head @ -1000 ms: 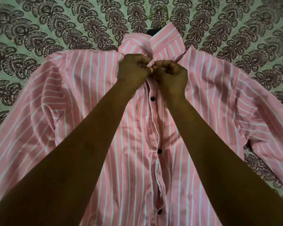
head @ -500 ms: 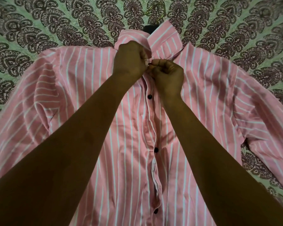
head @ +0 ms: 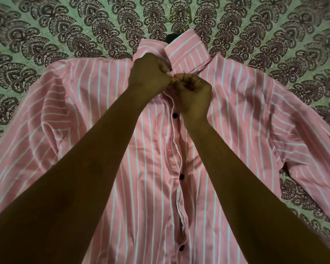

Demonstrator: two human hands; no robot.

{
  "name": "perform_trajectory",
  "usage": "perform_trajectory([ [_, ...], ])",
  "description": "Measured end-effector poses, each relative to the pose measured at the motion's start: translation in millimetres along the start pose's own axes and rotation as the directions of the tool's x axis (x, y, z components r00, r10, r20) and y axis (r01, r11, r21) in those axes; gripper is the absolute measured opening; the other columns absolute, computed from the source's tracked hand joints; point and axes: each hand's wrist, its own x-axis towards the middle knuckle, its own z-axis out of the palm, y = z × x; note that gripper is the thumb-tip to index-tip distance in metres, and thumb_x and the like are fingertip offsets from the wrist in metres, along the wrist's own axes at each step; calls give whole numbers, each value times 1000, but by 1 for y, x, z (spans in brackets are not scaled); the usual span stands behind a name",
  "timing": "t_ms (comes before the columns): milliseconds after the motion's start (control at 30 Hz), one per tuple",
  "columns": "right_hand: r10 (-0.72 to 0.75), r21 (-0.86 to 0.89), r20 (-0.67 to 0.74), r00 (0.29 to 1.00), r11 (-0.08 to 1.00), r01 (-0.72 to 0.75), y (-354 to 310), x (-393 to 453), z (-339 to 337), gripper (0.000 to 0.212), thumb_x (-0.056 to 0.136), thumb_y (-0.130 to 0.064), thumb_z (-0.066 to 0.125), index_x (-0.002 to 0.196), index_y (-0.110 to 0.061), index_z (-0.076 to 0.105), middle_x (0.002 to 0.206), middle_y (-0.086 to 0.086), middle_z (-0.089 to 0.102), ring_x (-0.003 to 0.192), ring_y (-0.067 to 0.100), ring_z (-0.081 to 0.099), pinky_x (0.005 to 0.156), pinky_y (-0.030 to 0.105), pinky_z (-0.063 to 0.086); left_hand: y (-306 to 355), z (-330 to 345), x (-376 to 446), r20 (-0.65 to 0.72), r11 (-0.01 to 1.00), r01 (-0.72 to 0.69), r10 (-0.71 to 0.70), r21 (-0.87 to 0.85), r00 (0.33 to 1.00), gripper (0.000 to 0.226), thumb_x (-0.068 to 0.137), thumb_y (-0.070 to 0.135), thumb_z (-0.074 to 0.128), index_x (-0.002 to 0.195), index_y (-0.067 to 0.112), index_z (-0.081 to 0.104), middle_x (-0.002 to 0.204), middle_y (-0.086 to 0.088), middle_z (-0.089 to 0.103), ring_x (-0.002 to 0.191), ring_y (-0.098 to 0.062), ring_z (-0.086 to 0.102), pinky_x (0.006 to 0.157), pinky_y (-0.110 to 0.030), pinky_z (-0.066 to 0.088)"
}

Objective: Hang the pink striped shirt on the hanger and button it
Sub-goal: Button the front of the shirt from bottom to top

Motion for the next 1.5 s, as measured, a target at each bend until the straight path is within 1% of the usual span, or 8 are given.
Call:
perform_trajectory([
  [333,-102,-48,-76,992,994,99,-3,-7,2,14,76,2,62,72,-11,66,61,-2,65,59,8,62,67,35,58,-10,6,5,27,978,45,-40,-202,999,8,75,10,64,71,7,70,62,-3,61,88,-32,66,74,-32,51],
  [600,-144,-95,-100,984,986,135,1,-9,8,7,77,-9,62,74,-14,67,64,-2,65,62,16,65,69,46,57,-4,12,4,-111,999,-35,32,-24,993,9,82,18,61,78,15,69,96,-6,71,95,-22,65,82,-26,47],
  [767,-142,-111,-83,986,985,132,-1,-7,5,8,77,-8,66,69,-10,68,63,3,65,57,7,58,66,37,56,-11,20,5,-36,944,48,-63,-325,997,11,64,24,56,54,24,57,70,1,67,77,-23,65,76,-31,50],
  [900,82,-7,28,996,997,-81,-14,5,2,11,59,-17,66,48,-16,65,55,12,62,56,22,56,67,47,54,-28,17,8,62,819,10,31,-574,998,15,74,15,57,60,22,59,49,11,59,53,-4,51,61,-20,44],
  [1033,289,82,243,926,945,-317,-34,13,-5,24,81,10,54,60,-2,57,35,1,55,33,9,52,39,15,44,-36,13,11,43,912,-146,175,-382,984,14,78,23,52,70,14,60,62,4,63,57,-11,56,64,-26,48],
  [1233,423,6,255,870,899,-439,-38,28,-4,19,85,-1,58,67,-6,60,37,-4,57,39,6,53,43,13,44,-25,18,9,-220,956,-285,292,64,931,29,80,23,42,89,7,65,88,-15,71,86,-33,65,74,-44,49],
  [1367,389,14,215,896,916,-401,-39,25,0,18,85,2,56,68,-3,60,39,-1,55,43,10,45,37,15,33,-17,18,13,-265,991,-122,106,-46,958,6,78,15,60,80,14,65,81,-10,71,81,-27,65,73,-34,50],
  [1500,263,-38,208,942,965,-261,-38,9,-9,18,78,1,58,63,-8,60,51,7,53,45,10,44,40,14,32,-20,13,6,-190,983,0,-36,-182,981,16,72,1,61,83,8,70,79,-7,70,76,-18,65,65,-18,43],
])
